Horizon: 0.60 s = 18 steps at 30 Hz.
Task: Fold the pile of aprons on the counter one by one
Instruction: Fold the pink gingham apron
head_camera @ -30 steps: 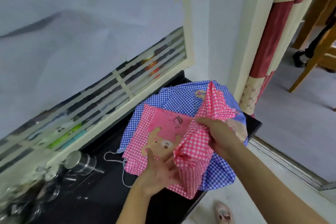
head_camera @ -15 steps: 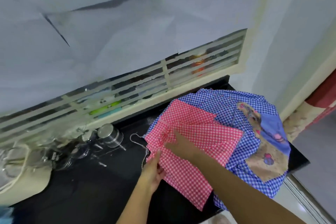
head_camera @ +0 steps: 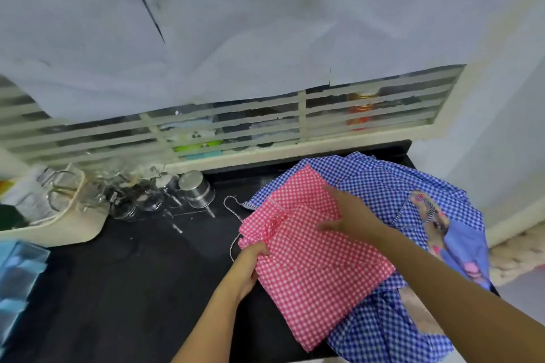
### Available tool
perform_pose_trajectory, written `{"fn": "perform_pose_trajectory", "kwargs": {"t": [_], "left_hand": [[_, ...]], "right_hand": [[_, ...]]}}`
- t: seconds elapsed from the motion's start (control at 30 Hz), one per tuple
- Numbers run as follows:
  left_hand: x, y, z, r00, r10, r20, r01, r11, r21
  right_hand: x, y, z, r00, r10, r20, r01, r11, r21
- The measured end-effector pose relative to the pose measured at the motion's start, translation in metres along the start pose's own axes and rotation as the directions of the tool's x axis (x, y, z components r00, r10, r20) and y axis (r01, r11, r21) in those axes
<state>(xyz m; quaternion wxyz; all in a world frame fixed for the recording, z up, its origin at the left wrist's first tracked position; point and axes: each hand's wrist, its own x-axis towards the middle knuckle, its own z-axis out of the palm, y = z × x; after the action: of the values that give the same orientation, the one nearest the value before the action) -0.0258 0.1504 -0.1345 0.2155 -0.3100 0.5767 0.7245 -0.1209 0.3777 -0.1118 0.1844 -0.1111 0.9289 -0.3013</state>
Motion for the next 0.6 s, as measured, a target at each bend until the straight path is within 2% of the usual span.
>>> {"fn": "perform_pose_trajectory", "kwargs": {"t": [0.03, 0.1, 0.17, 0.27, 0.3, 0.33, 0.37, 0.4, 0.43, 0.5, 0.53, 0.57, 0.6], "left_hand": [[-0.002, -0.001, 0.001, 1.0, 0.0, -0.018, 0.001, 0.998, 0.064], [-0.002, -0.004, 0.0, 0.989, 0.0, -0.148, 0.032, 0.976, 0.215], [-0.001, -0.013, -0.006, 0.961, 0.048, -0.271, 0.061, 0.924, 0.377], [-0.003, -0.025, -0.006, 0.928, 0.129, -0.35, 0.085, 0.841, 0.535], [-0.005, -0.028, -0.004, 0.896, 0.195, -0.398, 0.07, 0.825, 0.561], [-0.008, -0.03, 0.0, 0.832, 0.303, -0.464, 0.041, 0.801, 0.597], [-0.01, -0.034, 0.005, 0.733, 0.457, -0.503, -0.008, 0.746, 0.666], [-0.015, -0.038, 0.01, 0.624, 0.629, -0.464, -0.084, 0.644, 0.76], [-0.021, -0.041, 0.017, 0.527, 0.778, -0.343, -0.185, 0.499, 0.847], [-0.027, -0.056, 0.03, 0.461, 0.888, -0.004, -0.354, 0.188, 0.916], [-0.027, -0.067, 0.035, 0.473, 0.867, 0.154, -0.404, 0.059, 0.913], [-0.027, -0.075, 0.04, 0.533, 0.798, 0.281, -0.404, -0.052, 0.913], [-0.029, -0.08, 0.043, 0.64, 0.698, 0.321, -0.362, -0.094, 0.928]], "right_hand": [[0.0, 0.002, 0.001, 0.998, -0.028, 0.053, 0.029, 0.999, -0.023], [-0.001, 0.007, 0.005, 0.992, -0.061, 0.109, 0.07, 0.995, -0.076], [0.0, 0.011, 0.006, 0.99, -0.084, 0.109, 0.098, 0.985, -0.139], [0.001, 0.016, 0.005, 0.988, -0.087, 0.127, 0.114, 0.969, -0.217], [0.0, 0.018, 0.005, 0.986, -0.092, 0.136, 0.122, 0.965, -0.232], [-0.001, 0.019, 0.005, 0.985, -0.106, 0.137, 0.136, 0.962, -0.237], [-0.002, 0.019, 0.004, 0.983, -0.125, 0.136, 0.154, 0.96, -0.236], [-0.004, 0.021, 0.005, 0.979, -0.148, 0.138, 0.177, 0.957, -0.229], [-0.005, 0.023, 0.006, 0.974, -0.173, 0.144, 0.203, 0.953, -0.227], [-0.007, 0.025, 0.007, 0.954, -0.24, 0.179, 0.279, 0.928, -0.246], [-0.01, 0.025, 0.007, 0.941, -0.269, 0.203, 0.315, 0.916, -0.248], [-0.011, 0.024, 0.005, 0.936, -0.276, 0.216, 0.326, 0.913, -0.245], [-0.014, 0.022, 0.001, 0.932, -0.28, 0.23, 0.336, 0.907, -0.256]]}}
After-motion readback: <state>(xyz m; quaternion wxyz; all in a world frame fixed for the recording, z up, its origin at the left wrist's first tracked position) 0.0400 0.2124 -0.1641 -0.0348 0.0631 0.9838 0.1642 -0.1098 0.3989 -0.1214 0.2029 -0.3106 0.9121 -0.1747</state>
